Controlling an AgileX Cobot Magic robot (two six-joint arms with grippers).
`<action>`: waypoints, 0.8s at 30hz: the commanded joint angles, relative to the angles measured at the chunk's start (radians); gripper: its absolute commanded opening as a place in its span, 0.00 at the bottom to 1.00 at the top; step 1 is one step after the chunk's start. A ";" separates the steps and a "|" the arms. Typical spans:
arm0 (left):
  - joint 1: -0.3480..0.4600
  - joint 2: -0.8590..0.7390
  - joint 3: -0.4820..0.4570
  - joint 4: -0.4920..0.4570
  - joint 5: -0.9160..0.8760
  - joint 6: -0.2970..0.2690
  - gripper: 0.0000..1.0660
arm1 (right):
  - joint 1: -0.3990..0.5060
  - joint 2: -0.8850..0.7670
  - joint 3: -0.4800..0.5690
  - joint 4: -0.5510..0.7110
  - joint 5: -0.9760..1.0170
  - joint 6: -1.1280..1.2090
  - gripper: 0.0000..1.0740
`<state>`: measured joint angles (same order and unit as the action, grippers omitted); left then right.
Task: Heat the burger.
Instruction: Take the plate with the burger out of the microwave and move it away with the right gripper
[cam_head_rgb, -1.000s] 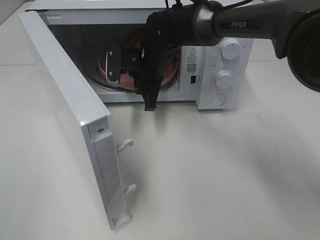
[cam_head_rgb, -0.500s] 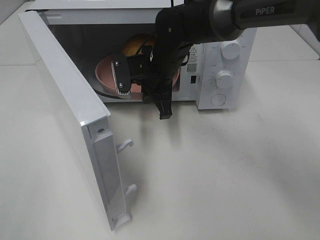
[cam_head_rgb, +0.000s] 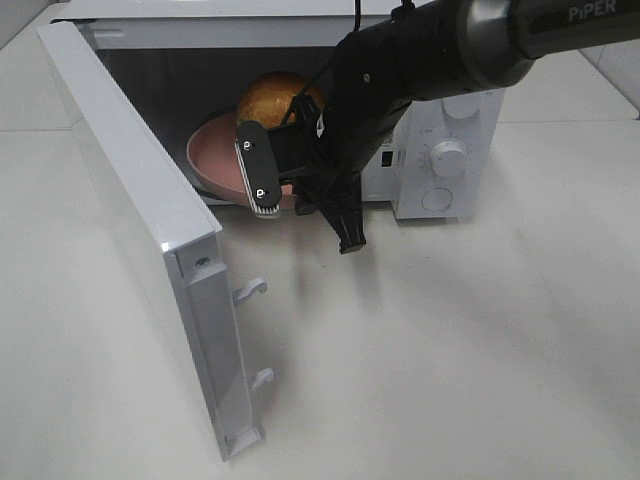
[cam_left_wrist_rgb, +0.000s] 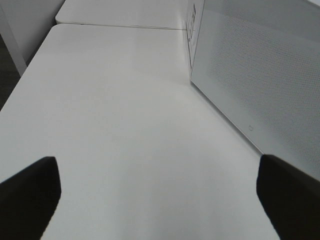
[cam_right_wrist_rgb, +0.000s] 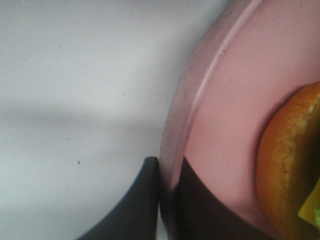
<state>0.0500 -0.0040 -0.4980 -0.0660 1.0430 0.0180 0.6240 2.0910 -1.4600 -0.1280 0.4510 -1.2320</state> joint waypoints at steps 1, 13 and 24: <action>-0.001 -0.023 0.001 -0.005 -0.006 0.000 0.95 | -0.014 -0.065 0.049 -0.040 -0.072 0.013 0.00; -0.001 -0.023 0.001 -0.005 -0.006 0.000 0.95 | -0.014 -0.186 0.231 -0.064 -0.168 0.009 0.00; -0.001 -0.023 0.001 -0.005 -0.006 0.000 0.95 | -0.014 -0.323 0.395 -0.069 -0.248 0.009 0.00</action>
<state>0.0500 -0.0040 -0.4980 -0.0660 1.0430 0.0180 0.6290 1.7960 -1.0630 -0.1950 0.2460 -1.2590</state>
